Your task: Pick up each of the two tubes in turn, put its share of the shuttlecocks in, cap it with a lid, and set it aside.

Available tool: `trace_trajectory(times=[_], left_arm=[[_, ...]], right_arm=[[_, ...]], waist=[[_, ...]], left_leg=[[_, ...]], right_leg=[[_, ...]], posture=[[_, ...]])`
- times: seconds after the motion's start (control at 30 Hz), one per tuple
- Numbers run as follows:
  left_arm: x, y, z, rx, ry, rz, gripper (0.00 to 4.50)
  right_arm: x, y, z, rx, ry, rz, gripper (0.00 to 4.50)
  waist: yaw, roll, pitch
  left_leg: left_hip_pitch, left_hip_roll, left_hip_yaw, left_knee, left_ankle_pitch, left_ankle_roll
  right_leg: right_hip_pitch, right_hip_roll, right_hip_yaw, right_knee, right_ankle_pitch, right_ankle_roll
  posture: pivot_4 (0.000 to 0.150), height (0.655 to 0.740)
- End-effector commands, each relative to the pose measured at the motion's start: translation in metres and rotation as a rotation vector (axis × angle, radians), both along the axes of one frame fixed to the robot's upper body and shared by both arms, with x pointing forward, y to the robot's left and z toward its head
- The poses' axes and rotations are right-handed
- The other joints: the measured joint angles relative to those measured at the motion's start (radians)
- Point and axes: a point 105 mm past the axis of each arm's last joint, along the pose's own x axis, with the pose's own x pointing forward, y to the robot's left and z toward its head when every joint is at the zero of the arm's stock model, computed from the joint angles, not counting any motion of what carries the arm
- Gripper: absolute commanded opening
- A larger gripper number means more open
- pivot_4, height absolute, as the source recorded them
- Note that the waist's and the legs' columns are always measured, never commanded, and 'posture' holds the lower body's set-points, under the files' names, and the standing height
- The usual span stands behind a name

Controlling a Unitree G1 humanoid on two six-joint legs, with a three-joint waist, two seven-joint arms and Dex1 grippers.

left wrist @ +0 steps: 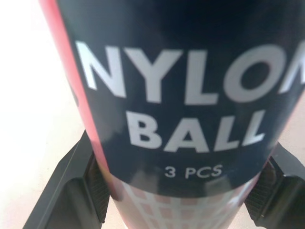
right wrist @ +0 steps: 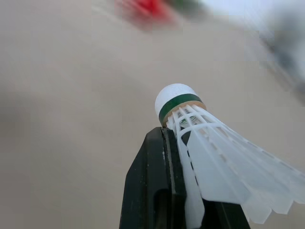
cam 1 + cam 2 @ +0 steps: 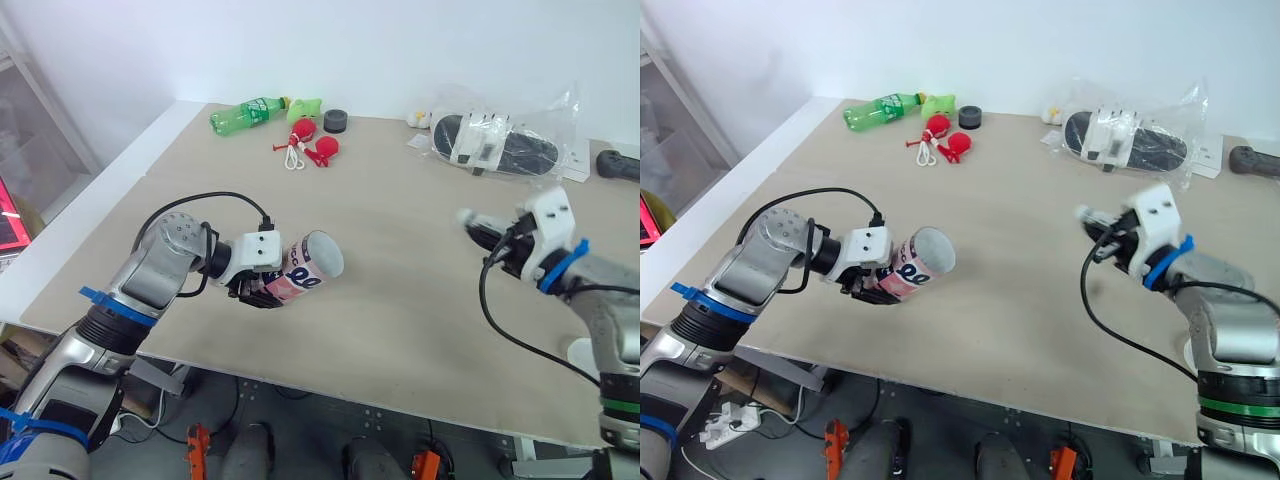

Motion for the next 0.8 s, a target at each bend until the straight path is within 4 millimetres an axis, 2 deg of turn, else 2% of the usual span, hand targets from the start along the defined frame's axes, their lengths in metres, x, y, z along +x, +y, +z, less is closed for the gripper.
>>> trace_trajectory(times=[0.03, 0.1, 0.17, 0.27, 0.4, 0.5, 0.6, 0.73, 0.8], left_arm=[[-0.008, -0.006, -0.023, 0.031, 0.082, -0.034, 3.04], [-0.007, -0.007, -0.023, 0.032, 0.083, -0.035, 3.04], [-0.006, -0.007, -0.023, 0.033, 0.082, -0.037, 3.04], [-0.005, -0.008, -0.023, 0.033, 0.081, -0.040, 3.04], [-0.006, -0.009, -0.021, 0.028, 0.078, -0.040, 3.04], [-0.006, -0.008, -0.021, 0.027, 0.078, -0.038, 3.04], [-0.007, -0.008, -0.022, 0.026, 0.079, -0.035, 3.04], [-0.007, -0.009, -0.022, 0.023, 0.078, -0.033, 3.04], [-0.007, -0.009, -0.022, 0.023, 0.079, -0.033, 3.04]], right_arm=[[-0.046, 0.067, 0.036, -0.157, -0.069, 0.403, 0.08], [-0.053, 0.078, 0.038, -0.232, -0.062, 0.473, 0.08], [-0.052, 0.086, 0.033, -0.334, -0.063, 0.505, 0.08], [-0.047, 0.094, 0.029, -0.428, -0.084, 0.525, 0.08], [-0.023, 0.109, 0.014, -0.546, -0.137, 0.485, 0.08], [-0.019, 0.119, 0.005, -0.552, -0.136, 0.508, 0.08], [-0.026, 0.132, 0.001, -0.534, -0.131, 0.571, 0.08], [-0.031, 0.137, 0.001, -0.531, -0.127, 0.606, 0.08], [-0.033, 0.137, 0.004, -0.522, -0.129, 0.612, 0.80]], waist=[[0.000, 0.000, 0.000], [0.004, -0.004, -0.001], [0.004, -0.010, -0.002], [0.004, -0.010, -0.002], [0.004, -0.010, -0.002], [0.005, -0.010, -0.002], [0.006, -0.009, -0.002], [0.006, -0.009, -0.002], [0.006, -0.009, -0.002]], left_leg=[[0.000, 0.000, 0.000, 0.000, 0.000, 0.000], [0.000, 0.001, -0.001, 0.000, 0.000, 0.000], [0.000, 0.003, 0.001, 0.000, 0.000, 0.000], [-0.001, 0.003, 0.006, 0.000, 0.000, 0.000], [-0.001, 0.003, 0.008, -0.001, 0.000, 0.000], [-0.002, 0.003, 0.008, -0.001, 0.000, 0.000], [-0.005, 0.002, 0.007, -0.001, 0.000, 0.000], [-0.006, 0.002, 0.003, 0.000, 0.000, 0.000], [-0.006, 0.002, 0.003, 0.000, 0.000, 0.000]], right_leg=[[0.000, 0.000, 0.000, 0.000, 0.000, 0.000], [-0.002, 0.000, -0.002, -0.001, -0.003, -0.005], [-0.001, -0.001, -0.004, -0.003, -0.005, -0.008], [-0.002, -0.005, -0.004, -0.004, -0.005, -0.010], [-0.003, -0.005, -0.004, -0.004, -0.005, -0.010], [-0.002, -0.005, -0.005, -0.004, -0.005, -0.011], [-0.002, -0.005, -0.005, -0.003, -0.002, -0.007], [-0.002, -0.005, -0.009, -0.002, -0.002, -0.007], [-0.002, -0.004, -0.009, -0.002, -0.002, -0.007]], posture=[[0.150, 0.7400], [0.150, 0.7400], [0.150, 0.7400], [0.150, 0.7400], [0.150, 0.7400], [0.150, 0.7400], [0.150, 0.7400], [0.150, 0.7400], [0.150, 0.7400]])
